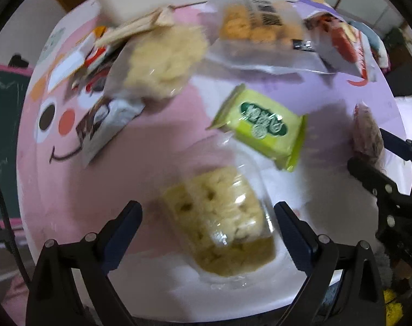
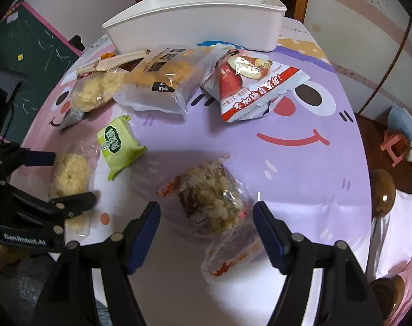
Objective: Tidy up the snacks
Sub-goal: 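Grasp the cracker bag with the left tool while the right tool grasps the nut-cookie bag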
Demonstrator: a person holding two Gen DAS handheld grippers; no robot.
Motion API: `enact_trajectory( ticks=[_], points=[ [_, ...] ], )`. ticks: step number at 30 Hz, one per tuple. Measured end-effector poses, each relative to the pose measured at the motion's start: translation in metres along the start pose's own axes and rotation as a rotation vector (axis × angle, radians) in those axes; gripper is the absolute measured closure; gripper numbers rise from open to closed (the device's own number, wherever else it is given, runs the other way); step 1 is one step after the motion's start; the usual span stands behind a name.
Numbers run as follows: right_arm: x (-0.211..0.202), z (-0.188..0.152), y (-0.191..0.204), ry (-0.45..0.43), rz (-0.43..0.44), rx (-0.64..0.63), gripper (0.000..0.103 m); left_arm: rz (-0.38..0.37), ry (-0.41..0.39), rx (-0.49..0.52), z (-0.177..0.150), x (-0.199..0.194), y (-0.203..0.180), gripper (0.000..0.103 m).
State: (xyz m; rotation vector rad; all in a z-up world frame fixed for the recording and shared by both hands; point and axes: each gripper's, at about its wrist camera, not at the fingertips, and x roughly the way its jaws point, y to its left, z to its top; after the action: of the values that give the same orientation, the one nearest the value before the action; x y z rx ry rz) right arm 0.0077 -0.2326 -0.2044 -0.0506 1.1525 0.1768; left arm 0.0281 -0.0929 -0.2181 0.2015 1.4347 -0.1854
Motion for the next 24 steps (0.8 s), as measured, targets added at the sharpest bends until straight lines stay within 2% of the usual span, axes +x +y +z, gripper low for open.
enact_trajectory(
  ticks=[2,3,4,6,8,13,20,24],
  points=[
    [0.001,0.0,0.002,0.0,-0.024,-0.022,0.051,-0.026,0.023,-0.015,0.0,0.002,0.003,0.015],
    [0.001,-0.001,0.002,-0.002,-0.023,-0.023,0.052,-0.037,0.028,-0.013,0.0,0.001,0.002,0.022],
    [0.0,0.0,0.002,-0.003,-0.024,-0.024,0.052,-0.039,0.019,-0.009,-0.001,-0.002,0.003,0.038],
    [-0.003,0.001,0.002,-0.015,-0.022,-0.026,0.057,-0.045,-0.016,0.007,0.001,-0.013,-0.001,0.048],
    [-0.009,0.002,0.002,-0.035,-0.021,-0.025,0.061,-0.067,-0.039,0.003,0.002,-0.021,0.0,0.048],
    [-0.028,0.008,0.001,-0.077,0.079,0.018,0.062,-0.076,-0.122,-0.018,0.005,-0.056,0.014,0.049],
    [-0.061,0.026,0.019,-0.168,0.085,-0.04,0.062,-0.029,-0.32,-0.01,0.012,-0.121,0.026,0.049],
    [-0.084,0.05,0.025,-0.238,0.071,-0.087,0.062,0.004,-0.417,-0.006,0.022,-0.159,0.039,0.049]
  ],
)
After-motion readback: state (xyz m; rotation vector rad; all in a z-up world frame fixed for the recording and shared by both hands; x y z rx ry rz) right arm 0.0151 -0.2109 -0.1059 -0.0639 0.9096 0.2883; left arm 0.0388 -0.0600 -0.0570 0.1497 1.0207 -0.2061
